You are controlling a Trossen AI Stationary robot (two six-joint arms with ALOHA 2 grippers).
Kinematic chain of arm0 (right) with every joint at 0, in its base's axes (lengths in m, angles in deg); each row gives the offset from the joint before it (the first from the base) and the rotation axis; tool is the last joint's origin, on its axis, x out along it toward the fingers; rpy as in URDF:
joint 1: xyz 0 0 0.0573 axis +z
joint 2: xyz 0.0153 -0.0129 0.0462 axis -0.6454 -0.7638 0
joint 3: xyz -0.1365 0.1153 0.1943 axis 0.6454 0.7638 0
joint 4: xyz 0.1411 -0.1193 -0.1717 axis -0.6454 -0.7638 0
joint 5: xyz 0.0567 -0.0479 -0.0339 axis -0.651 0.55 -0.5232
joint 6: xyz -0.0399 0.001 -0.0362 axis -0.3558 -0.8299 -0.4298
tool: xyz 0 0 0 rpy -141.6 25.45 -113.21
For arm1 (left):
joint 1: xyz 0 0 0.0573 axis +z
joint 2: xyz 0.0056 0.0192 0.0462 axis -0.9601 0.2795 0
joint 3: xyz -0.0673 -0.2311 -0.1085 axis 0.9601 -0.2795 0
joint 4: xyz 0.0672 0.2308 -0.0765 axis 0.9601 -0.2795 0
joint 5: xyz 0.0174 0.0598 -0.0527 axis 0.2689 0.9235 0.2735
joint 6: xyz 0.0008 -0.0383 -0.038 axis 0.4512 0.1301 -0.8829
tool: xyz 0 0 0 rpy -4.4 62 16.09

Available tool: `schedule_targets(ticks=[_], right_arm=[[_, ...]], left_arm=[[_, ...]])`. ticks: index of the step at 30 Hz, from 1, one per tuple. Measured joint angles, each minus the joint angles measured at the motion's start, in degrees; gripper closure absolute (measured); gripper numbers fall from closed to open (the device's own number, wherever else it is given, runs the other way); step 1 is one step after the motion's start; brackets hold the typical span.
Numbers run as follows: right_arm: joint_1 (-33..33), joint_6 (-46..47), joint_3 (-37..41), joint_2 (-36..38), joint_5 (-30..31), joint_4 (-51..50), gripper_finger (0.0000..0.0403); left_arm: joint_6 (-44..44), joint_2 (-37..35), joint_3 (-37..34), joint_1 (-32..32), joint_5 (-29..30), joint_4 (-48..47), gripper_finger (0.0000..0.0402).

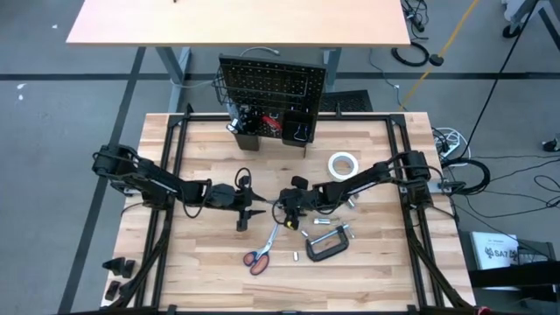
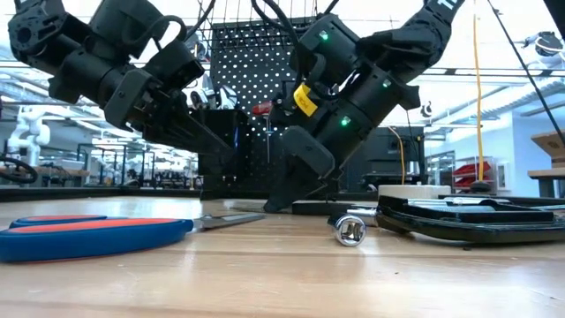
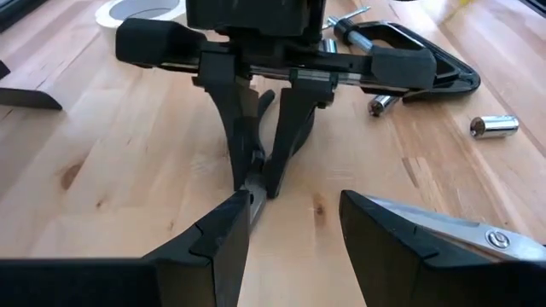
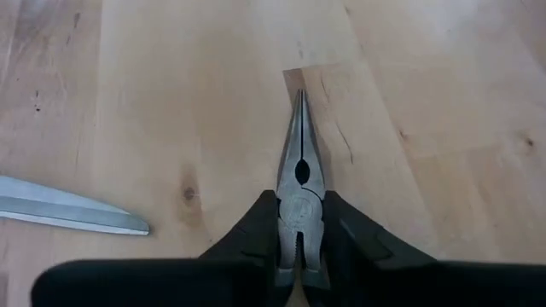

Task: Hang tools onto peg board
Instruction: Put the black long nose pliers into the left black bin on the peg board

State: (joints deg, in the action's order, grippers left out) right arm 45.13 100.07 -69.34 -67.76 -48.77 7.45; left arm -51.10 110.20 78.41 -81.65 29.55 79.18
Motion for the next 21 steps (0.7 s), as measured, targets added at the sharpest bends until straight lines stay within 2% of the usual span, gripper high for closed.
schedule_targets(ticks=[4, 11, 16, 21], right_arm=[[0.4, -1.6, -1.0, -0.1, 0.0, -0.6, 0.0348], [3.8, -12.8, -5.2, -0.7, 1.0, -1.8, 0.0348], [7.1, -19.0, -6.9, -0.7, 11.3, -2.2, 0.0348], [9.1, -21.6, -7.4, -0.6, 19.1, -2.0, 0.0348]], left_arm=[[0.0, 0.0, 0.0, 0.0, -1.1, 0.1, 0.022], [-1.7, 0.0, 0.0, 0.0, -2.7, 0.3, 0.022], [-8.4, 0.0, 0.0, 1.4, -2.0, 0.5, 0.022], [-14.7, 0.0, 0.0, 2.8, -12.3, 2.3, 0.022]])
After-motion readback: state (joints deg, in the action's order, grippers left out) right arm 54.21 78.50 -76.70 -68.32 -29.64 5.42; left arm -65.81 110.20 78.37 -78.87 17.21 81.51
